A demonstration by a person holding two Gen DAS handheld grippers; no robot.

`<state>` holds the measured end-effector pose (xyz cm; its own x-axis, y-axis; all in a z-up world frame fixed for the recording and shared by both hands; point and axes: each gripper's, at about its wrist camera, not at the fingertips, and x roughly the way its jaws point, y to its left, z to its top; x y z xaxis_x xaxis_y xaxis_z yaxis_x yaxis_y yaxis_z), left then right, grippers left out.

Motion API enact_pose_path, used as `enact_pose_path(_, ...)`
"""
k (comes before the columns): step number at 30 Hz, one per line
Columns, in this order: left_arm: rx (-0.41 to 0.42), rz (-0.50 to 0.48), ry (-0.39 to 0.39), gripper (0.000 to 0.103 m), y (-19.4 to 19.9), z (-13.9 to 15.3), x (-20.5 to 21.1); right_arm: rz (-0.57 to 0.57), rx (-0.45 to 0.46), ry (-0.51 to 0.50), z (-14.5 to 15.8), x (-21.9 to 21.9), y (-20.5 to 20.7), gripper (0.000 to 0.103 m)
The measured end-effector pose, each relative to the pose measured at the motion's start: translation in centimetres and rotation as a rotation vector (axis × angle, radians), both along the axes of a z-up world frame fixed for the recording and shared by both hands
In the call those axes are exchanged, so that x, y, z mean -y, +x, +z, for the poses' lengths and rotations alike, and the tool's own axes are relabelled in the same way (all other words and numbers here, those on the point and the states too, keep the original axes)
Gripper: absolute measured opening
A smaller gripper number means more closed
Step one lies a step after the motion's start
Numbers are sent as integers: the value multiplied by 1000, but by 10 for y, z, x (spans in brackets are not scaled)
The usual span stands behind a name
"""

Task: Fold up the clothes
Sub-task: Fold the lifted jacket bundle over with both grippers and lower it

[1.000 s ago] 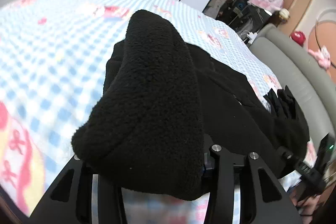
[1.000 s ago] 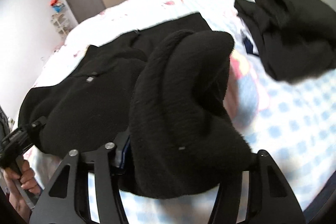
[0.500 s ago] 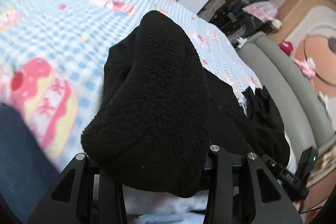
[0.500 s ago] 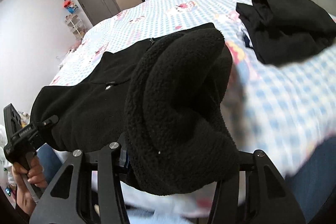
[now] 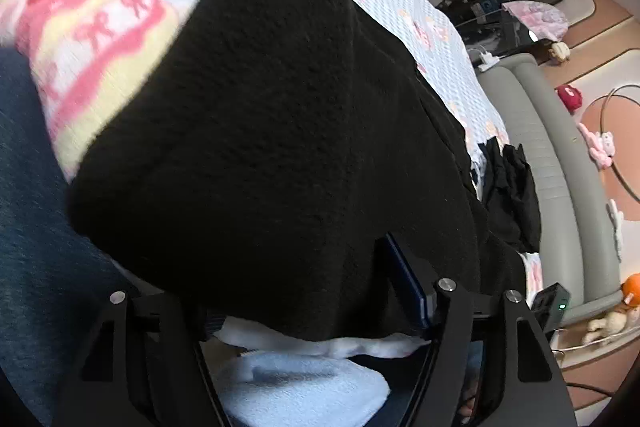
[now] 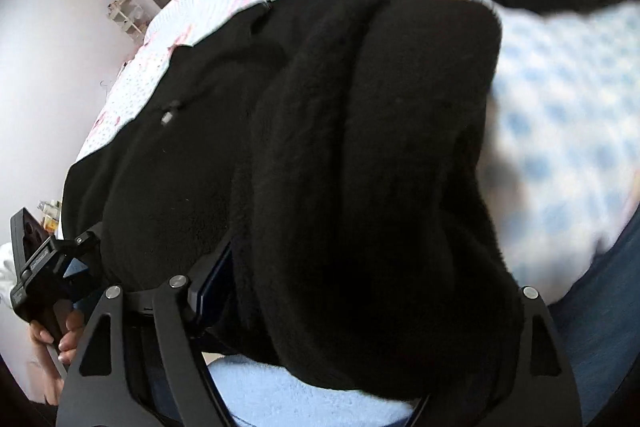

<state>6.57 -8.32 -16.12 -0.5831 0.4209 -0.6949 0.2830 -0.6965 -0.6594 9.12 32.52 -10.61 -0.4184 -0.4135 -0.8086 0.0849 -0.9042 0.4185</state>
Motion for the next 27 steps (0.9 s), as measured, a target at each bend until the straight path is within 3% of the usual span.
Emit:
enact_pose_path(5, 38, -54, 102, 77, -8, -14, -13, 12, 57, -65, -10, -5, 1, 85)
enact_pose_path(11, -74, -71, 3, 70, 1, 11, -30, 26, 91, -128, -15, -11, 4, 87)
enact_pose_path(17, -149, -99, -4, 70, 1, 33, -33, 80, 5, -200, 12, -21, 13, 82)
enact_pose_path(19, -162, -105, -11, 70, 1, 37, -29, 110, -15, -178, 18, -21, 14, 78)
enact_pose_path(24, -182, -126, -63, 69, -6, 47, -28, 78, -53, -238, 25, -34, 13, 65)
enact_pose_path(26, -196, -130, -82, 66, -8, 51, -26, 51, -74, -252, 27, -42, 10, 57)
enact_pose_path(27, -201, -133, -94, 59, -10, 53, -25, 41, -81, -259, 27, -46, 9, 54)
